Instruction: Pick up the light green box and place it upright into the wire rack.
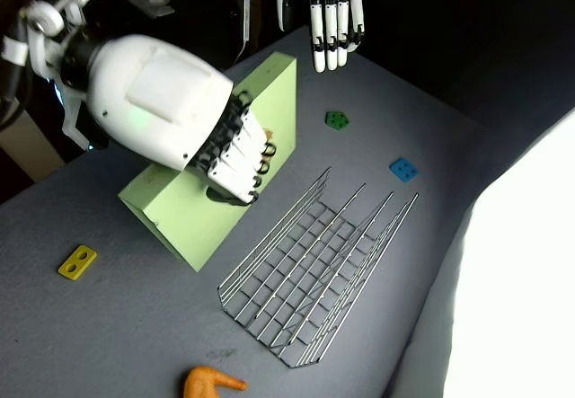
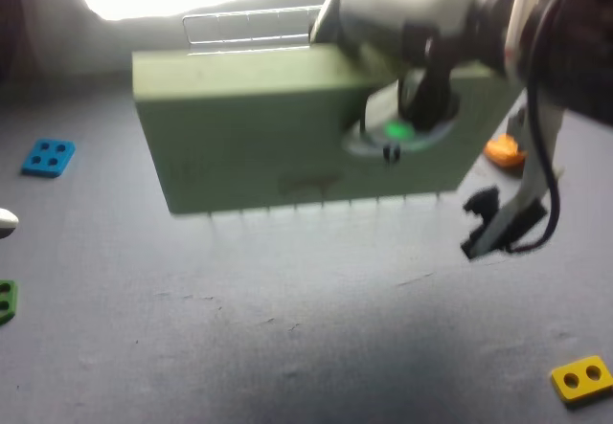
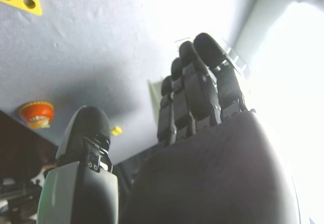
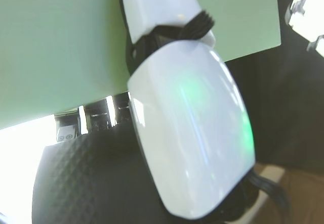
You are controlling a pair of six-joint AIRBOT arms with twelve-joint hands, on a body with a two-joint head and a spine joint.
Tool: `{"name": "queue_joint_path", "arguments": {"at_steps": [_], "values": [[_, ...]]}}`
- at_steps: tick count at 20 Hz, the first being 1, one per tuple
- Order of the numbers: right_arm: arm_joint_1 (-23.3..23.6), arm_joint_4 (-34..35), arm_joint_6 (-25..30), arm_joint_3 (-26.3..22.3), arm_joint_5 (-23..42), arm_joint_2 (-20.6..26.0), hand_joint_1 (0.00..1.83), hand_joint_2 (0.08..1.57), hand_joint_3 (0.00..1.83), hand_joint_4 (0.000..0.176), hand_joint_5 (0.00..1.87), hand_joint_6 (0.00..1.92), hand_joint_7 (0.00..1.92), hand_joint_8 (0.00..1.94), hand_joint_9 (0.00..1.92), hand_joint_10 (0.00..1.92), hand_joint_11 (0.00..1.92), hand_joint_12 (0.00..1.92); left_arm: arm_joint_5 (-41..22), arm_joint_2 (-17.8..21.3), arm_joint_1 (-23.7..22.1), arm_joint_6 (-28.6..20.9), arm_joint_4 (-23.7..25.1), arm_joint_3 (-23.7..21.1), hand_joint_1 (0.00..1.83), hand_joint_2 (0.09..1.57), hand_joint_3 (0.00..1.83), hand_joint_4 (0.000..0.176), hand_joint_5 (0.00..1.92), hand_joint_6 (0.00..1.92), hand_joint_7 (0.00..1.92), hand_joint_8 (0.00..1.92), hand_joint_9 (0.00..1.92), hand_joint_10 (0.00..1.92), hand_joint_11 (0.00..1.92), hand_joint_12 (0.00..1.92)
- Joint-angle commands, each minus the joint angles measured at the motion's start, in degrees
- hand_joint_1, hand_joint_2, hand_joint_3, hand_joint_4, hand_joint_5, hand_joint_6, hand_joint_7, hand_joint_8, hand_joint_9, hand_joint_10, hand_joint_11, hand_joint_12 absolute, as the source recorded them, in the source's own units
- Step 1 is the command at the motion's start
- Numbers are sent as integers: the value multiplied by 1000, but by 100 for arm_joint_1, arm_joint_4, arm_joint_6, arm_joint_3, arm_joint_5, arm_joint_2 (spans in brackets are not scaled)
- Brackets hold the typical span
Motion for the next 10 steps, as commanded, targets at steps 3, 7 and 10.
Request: {"name": "queue_joint_path", "arguments": {"at_steps": [3,7,10], "values": [[230,-362,-115,7,-127,30,1348,1199,1,0,846,1091,811,1331,685,1530,491,1795,435,17,-73,22,-70,16,394,1311,3,0,201,2,290,2,377,2,8,1212],[372,-692,146,218,-203,-47,1347,1202,0,0,843,1091,804,1330,682,1558,471,1833,435,17,-92,22,-70,17,385,1315,3,0,181,0,261,1,350,0,0,1202],[391,-1038,249,318,-216,-136,1343,1208,1,0,851,1106,776,1361,663,1563,451,1857,435,17,-99,22,-70,18,397,1314,2,0,215,11,276,5,367,6,8,1218]]}}
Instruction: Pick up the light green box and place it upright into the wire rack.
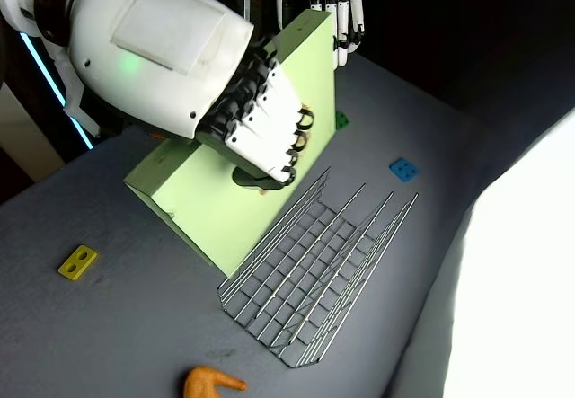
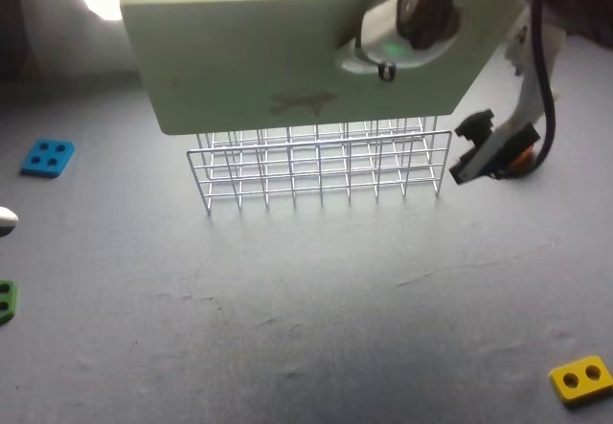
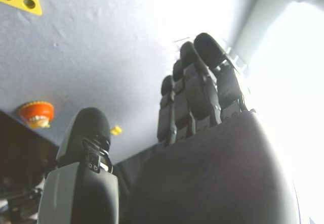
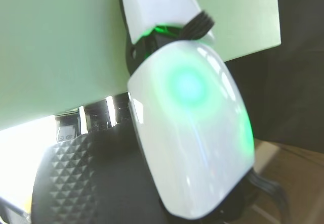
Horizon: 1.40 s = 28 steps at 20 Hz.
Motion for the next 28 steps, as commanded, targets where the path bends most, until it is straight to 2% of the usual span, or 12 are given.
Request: {"name": "queue_joint_path", "arguments": {"at_steps": [1,4,8,9,11,13,18,20,23,24,27,28], "values": [[102,-418,39,27,-106,-16,1348,1198,0,0,851,1097,809,1323,696,1527,473,1831,435,17,-71,22,-72,25,411,1316,2,0,207,6,265,1,358,2,4,1222],[79,-480,54,160,-74,-99,1355,1178,0,0,879,1072,860,1226,729,1476,497,1795,435,17,-67,22,-71,57,391,1321,4,0,218,7,274,4,370,6,0,1240],[-32,-621,71,392,-132,-232,1354,1180,1,0,876,1040,856,1242,721,1506,468,1831,435,16,-99,22,-71,128,403,1318,2,0,216,1,284,3,382,8,20,1239],[-92,-743,126,426,-170,-262,1356,1179,0,0,825,1100,880,1204,758,1482,495,1794,435,16,-99,22,-71,130,362,1331,7,0,197,0,276,3,373,3,16,1232],[-176,-806,155,485,-180,-313,1359,1171,0,0,834,1082,901,1172,777,1458,514,1772,435,15,-99,22,-70,127,354,1335,6,0,192,0,280,2,375,3,27,1221],[-280,-822,192,586,-158,-405,1348,1207,3,0,742,1163,835,1270,732,1563,508,1808,436,15,-100,22,-70,127,333,1337,5,0,177,0,278,3,377,2,13,1211],[-441,-907,393,800,-126,-559,1348,1200,1,0,753,1178,849,1248,745,1526,523,1785,436,15,-100,22,-71,127,352,1332,0,0,194,2,308,2,389,1,0,1230],[-480,-904,441,923,-134,-629,1344,1188,0,0,801,1107,870,1220,772,1511,518,1784,436,15,-100,22,-71,131,335,1335,1,0,200,2,294,0,387,1,1,1235],[-524,-900,466,1035,-191,-690,1337,1200,1,0,791,1129,835,1283,742,1540,498,1795,436,15,-100,22,-71,134,340,1341,4,0,210,5,296,0,386,0,1,1239],[-544,-899,474,1074,-209,-709,1347,1182,0,0,854,1025,869,1247,758,1514,498,1791,436,15,-100,22,-71,136,343,1343,4,0,212,6,296,1,389,2,0,1239],[-627,-893,504,1229,-280,-787,1348,1172,0,0,843,1044,900,1177,784,1485,508,1764,436,14,-100,22,-70,139,344,1338,1,0,222,7,300,3,394,4,4,1240],[-640,-892,531,1260,-301,-797,1348,1177,1,0,834,1045,890,1207,772,1505,505,1782,436,14,-100,22,-70,140,347,1343,3,0,227,8,310,6,403,7,11,1240]]}}
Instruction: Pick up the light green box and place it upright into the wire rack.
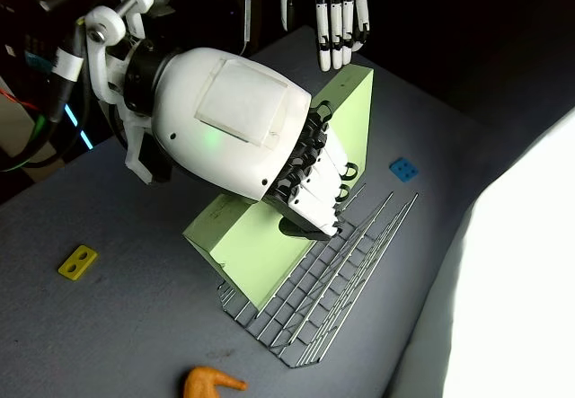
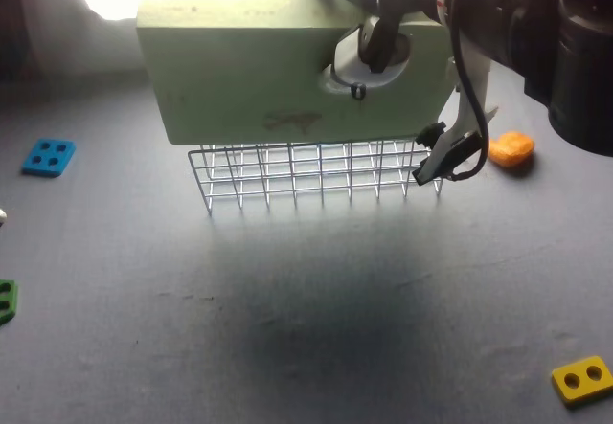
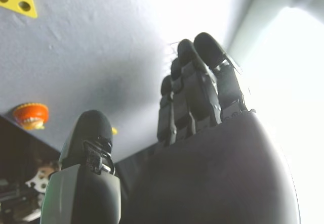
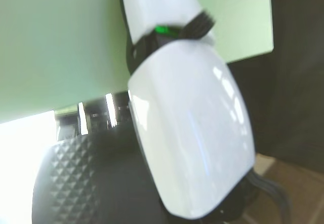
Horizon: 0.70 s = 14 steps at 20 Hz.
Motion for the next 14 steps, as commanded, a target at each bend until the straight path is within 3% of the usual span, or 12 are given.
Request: {"name": "queue_joint_path", "arguments": {"at_steps": [1,7,10,14], "values": [[53,-415,76,49,-19,20,1350,1174,0,0,841,1031,898,1203,778,1496,517,1774,438,13,-58,20,-72,13,382,1330,0,0,241,11,324,9,413,10,25,1236],[-71,-414,110,247,-122,-80,1349,1198,2,0,779,1132,843,1294,729,1520,491,1809,438,13,-58,20,-72,14,357,1330,0,0,221,5,305,3,396,6,13,1252],[-194,-416,111,363,-160,-149,1354,1180,0,0,788,1093,908,1182,793,1500,504,1785,438,13,-58,20,-72,17,363,1337,1,0,229,5,306,1,402,6,17,1250],[-292,-419,129,510,-178,-226,1351,1196,2,0,744,1159,869,1219,752,1530,493,1775,438,13,-58,20,-71,17,351,1338,1,0,222,1,306,1,400,4,7,1258]]}}
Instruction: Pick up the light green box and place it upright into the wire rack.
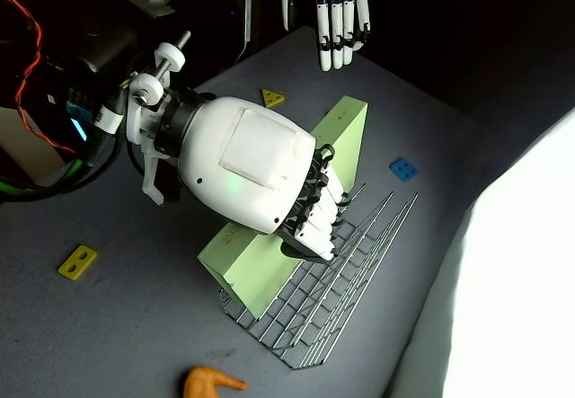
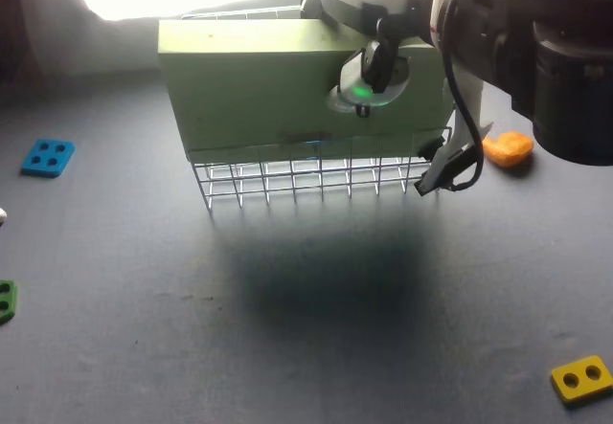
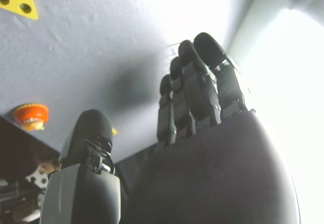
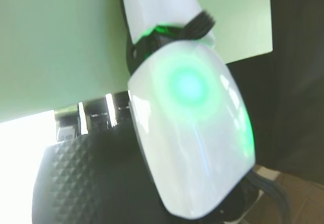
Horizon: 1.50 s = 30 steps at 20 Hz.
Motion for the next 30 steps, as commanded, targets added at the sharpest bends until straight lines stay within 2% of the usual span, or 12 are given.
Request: {"name": "queue_joint_path", "arguments": {"at_steps": [1,13,20,21,26,27,30], "values": [[12,-354,30,37,21,12,1351,1197,2,0,743,1160,868,1220,751,1531,492,1776,437,12,-58,20,-73,15,351,1338,1,0,222,1,306,1,400,4,6,1260],[-252,-366,336,383,-167,-200,1351,1199,1,0,741,1164,866,1224,749,1534,491,1777,439,8,-57,20,-63,68,350,1338,1,0,222,0,306,0,401,2,4,1265],[-437,-371,77,540,-182,-297,1351,1196,0,0,755,1150,870,1225,745,1524,490,1773,439,8,-57,20,-63,67,373,1327,0,0,234,4,311,2,408,4,7,1266],[-463,-372,62,568,-182,-308,1355,1175,0,0,823,1050,907,1182,785,1496,516,1764,439,8,-57,20,-63,67,369,1329,0,0,225,0,317,3,405,2,18,1267],[-524,-374,-27,650,-182,-330,1354,1184,3,0,810,1110,875,1223,742,1496,488,1789,438,8,-58,20,-66,58,389,1321,0,0,239,3,328,2,412,3,24,1232],[-524,-374,-30,650,-182,-333,1218,1183,1,0,798,1109,908,1297,682,1370,450,1786,437,8,-61,18,-68,48,396,1322,0,0,235,1,303,0,404,0,23,1227],[-520,-374,-44,650,-183,-334,1213,1183,1,0,797,1109,909,1300,679,1363,448,1785,435,6,-85,17,-75,18,398,1322,0,0,235,1,302,0,404,0,25,1224]]}}
